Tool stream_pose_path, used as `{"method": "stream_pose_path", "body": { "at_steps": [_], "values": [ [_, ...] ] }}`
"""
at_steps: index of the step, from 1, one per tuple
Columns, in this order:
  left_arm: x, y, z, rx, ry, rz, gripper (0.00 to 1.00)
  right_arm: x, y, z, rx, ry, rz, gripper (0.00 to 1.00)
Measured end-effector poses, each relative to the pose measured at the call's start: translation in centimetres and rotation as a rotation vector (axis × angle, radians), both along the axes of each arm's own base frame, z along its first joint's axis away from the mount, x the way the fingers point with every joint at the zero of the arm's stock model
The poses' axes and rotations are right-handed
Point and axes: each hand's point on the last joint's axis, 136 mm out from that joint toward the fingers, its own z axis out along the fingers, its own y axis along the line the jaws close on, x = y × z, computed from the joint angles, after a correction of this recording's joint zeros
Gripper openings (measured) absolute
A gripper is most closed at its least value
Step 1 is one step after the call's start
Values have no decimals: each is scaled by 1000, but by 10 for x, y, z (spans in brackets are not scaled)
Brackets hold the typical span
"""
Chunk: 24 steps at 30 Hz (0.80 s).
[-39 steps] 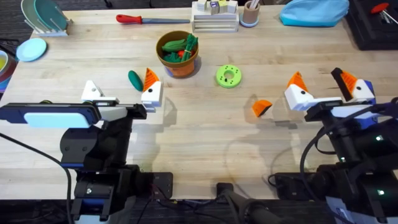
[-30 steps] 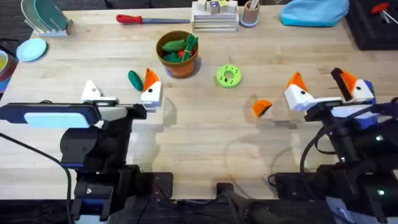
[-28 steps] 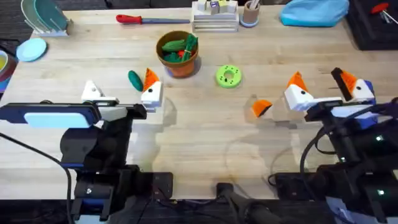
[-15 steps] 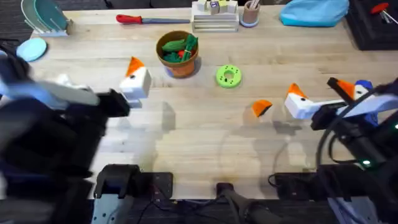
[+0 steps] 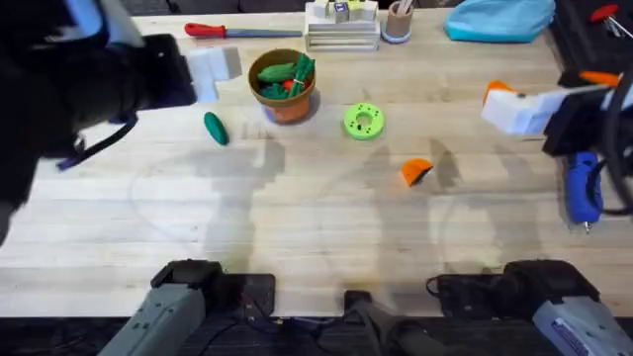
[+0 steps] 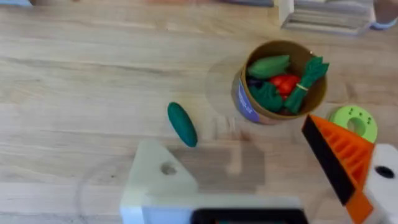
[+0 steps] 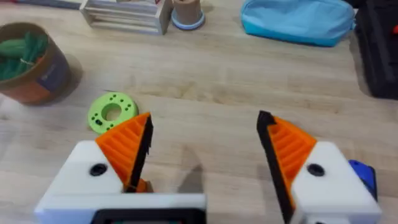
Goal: Pick up the gripper from the table and insert it into the empty holder that is missing its gripper. Then pick up a screw, insert it into the mounting hole, and use the screwdriver to tighten it. Finally, clean up the table by picking up the vegetable and placing it into the bucket.
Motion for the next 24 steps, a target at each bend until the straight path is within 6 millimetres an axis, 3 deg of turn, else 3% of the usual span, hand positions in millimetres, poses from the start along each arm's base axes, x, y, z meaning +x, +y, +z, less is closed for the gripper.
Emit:
{"method": "stream_pose_path", "body": {
  "at_steps": [6, 13, 17, 23, 24],
  "values": [
    [18, 2, -40, -18, 150, 6, 990, 9, 0, 0, 0, 40, -1, 991],
    [34, 34, -97, -121, 337, 151, 991, 9, 0, -2, 0, 47, -1, 991],
    [38, 42, -112, -193, 374, 184, 977, 9, 0, -2, 0, 47, 0, 991],
    [39, 37, -117, -219, 392, 152, 88, 9, 0, -2, 0, 47, -1, 991],
    [39, 37, -117, -219, 392, 145, 22, 9, 0, -2, 0, 47, -1, 991]
  ]
}}
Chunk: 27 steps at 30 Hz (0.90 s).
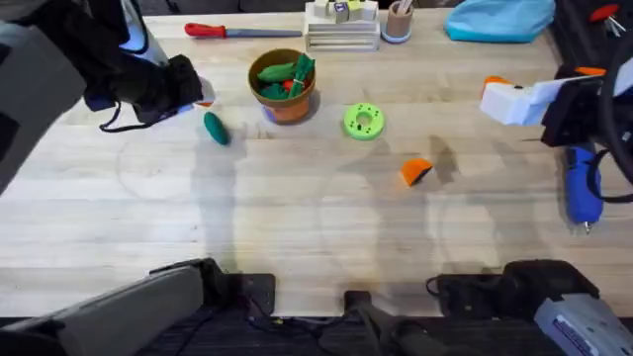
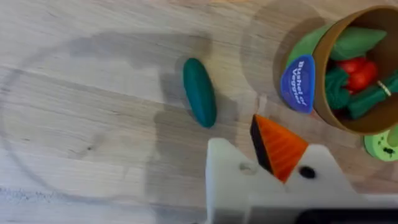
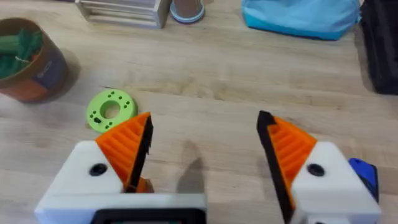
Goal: Pick up the gripper from the table and insert it into the empty holder that is missing its gripper. Then pick up a screw, insert it into the mounting hole, and use the screwdriver to tighten it. Finally, clean up the table by picking up the vegetable and placing it into the bucket.
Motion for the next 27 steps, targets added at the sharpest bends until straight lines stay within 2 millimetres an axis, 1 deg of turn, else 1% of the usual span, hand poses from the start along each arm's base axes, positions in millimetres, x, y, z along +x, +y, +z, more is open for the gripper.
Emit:
{"method": "stream_pose_path", "body": {
  "at_steps": [4, 5, 6, 7, 8, 9, 10, 11, 12, 15, 17, 19, 22, 25, 27],
  "values": [
    [-5, -2, 2, -6, 4, -6, 17, 0, 0, 0, 0, 0, 0, 991],
    [-7, -3, 4, -6, 5, -9, 37, 0, 0, 0, 0, 0, 0, 991],
    [-10, -4, 8, -6, 5, -11, 201, 0, 0, 0, 0, 0, 0, 991],
    [-13, -4, 11, -5, 3, -14, 333, 0, 0, 0, 0, 0, 0, 991],
    [-14, -6, 18, -1, -6, -23, 491, 0, 0, 0, 0, 0, 0, 991],
    [-15, -7, 25, 6, -19, -34, 632, 0, 0, 0, 0, 0, 0, 991],
    [-16, -10, 36, 17, -41, -53, 796, 0, 0, 0, 0, 0, 0, 991],
    [-15, -13, 47, 28, -68, -74, 933, 0, 0, 0, 0, 0, 0, 991],
    [-15, -18, 60, 40, -100, -104, 980, 0, 0, 0, 0, 0, 0, 991],
    [-17, -38, 96, 79, -205, -205, 993, 0, 0, 0, 0, 0, 0, 991],
    [-22, -55, 116, 102, -271, -285, 993, 0, 0, 0, 0, 0, 0, 991],
    [-28, -73, 132, 120, -329, -368, 993, 0, 0, 0, 0, 0, 0, 992],
    [-42, -97, 148, 128, -397, -475, 993, 0, 0, 0, 0, 0, 0, 991],
    [-54, -115, 160, 116, -450, -551, 993, 0, 0, 0, 0, 0, 0, 991],
    [-58, -128, 168, 89, -492, -600, 993, 0, 0, 0, 0, 0, 0, 991]
  ]
}}
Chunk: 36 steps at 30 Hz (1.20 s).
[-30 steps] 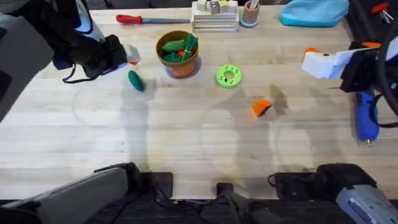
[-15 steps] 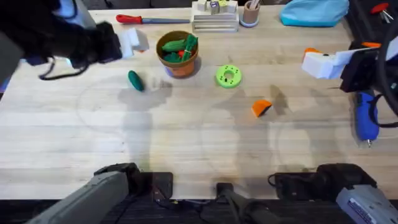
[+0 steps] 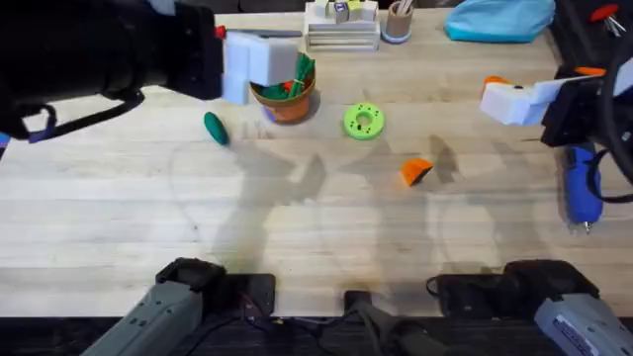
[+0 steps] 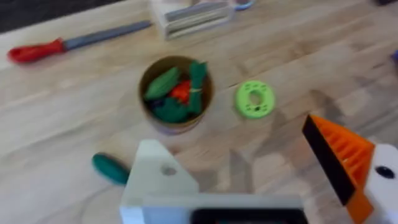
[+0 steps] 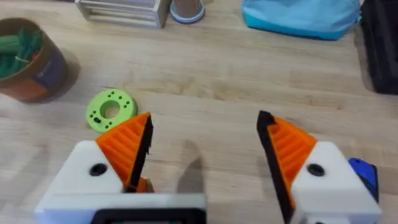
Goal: Pick up the gripper from the table and insert it into the empty holder that is missing its gripper. Then pick up a screw, insert it into the mounting hole, and use the screwdriver to tighten it. Finally, clean up the table by picking up the vegetable and placing it into the bucket.
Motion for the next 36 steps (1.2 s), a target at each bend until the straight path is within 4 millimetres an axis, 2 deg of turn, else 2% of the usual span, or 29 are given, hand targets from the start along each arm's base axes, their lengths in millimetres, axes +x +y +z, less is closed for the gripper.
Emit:
{"method": "stream_pose_path", "body": {
  "at_steps": [6, 10, 11, 14, 16, 18, 20, 25, 27, 30, 36],
  "values": [
    [-3, -42, 29, -111, -104, -190, 993, 0, 0, 0, 0, 0, 0, 991],
    [2, -62, 52, -173, -197, -287, 993, 0, 0, 0, 0, 0, 0, 991],
    [1, -64, 50, -178, -182, -299, 993, 0, 0, 0, 0, 0, 0, 991],
    [-12, -65, 27, -180, -52, -310, 993, 0, 0, 0, 0, 0, 0, 993],
    [-14, -66, 21, -190, -13, -315, 993, 0, 0, 0, 0, 0, 0, 992],
    [-14, -68, 21, -201, -6, -322, 993, 0, 0, 0, 0, 0, 0, 992],
    [-6, -76, 31, -209, -67, -354, 993, 0, 0, 0, 0, 0, 0, 991],
    [7, -110, 43, -194, -216, -476, 993, 0, 0, 0, 0, 0, 0, 991],
    [10, -126, 36, -197, -283, -526, 993, 0, 0, 0, 0, 0, 0, 990],
    [4, -145, 14, -212, -371, -580, 993, 0, 0, 0, 0, 0, 0, 990],
    [-37, -150, -28, -261, -491, -616, 993, 0, 0, 0, 0, 0, 0, 991]
  ]
}}
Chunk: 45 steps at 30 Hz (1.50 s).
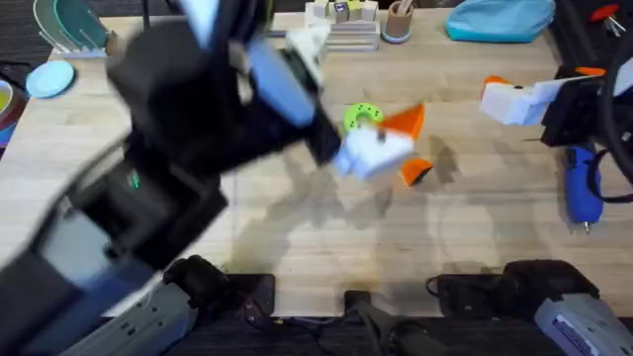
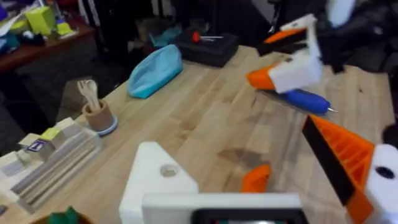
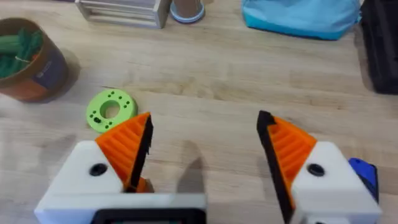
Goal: Pick up the gripper from the table and insert it into the empty holder that is missing its gripper. Then pick up a screw, insert it into the mounting hole, and use the screwdriver to tighten it. Finally, clean up the table by picking up the vegetable and placing it into the bucket.
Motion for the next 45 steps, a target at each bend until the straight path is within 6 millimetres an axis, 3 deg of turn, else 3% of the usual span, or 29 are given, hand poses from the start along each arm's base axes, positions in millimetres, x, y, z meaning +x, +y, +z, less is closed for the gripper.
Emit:
{"method": "stream_pose_path", "body": {
  "at_steps": [6, 14, 21, 28, 35, 45],
  "values": [
    [-40, 17, -27, -73, -97, -13, 992, 0, 0, 0, 0, 0, 0, 991],
    [-65, 41, -52, -136, -183, 23, 993, 0, 0, 0, 0, 0, 0, 991],
    [-73, 50, -81, -132, -176, 36, 992, 0, 0, 0, 0, 0, 0, 991],
    [-79, 55, -89, -118, -154, 39, 992, 0, 0, 0, 0, 0, 0, 990],
    [-79, 54, -116, -48, -59, 39, 993, 0, 0, 0, 0, 0, 0, 991],
    [-79, 54, -117, -44, -54, 40, 992, 0, 0, 0, 0, 0, 0, 991]
  ]
}}
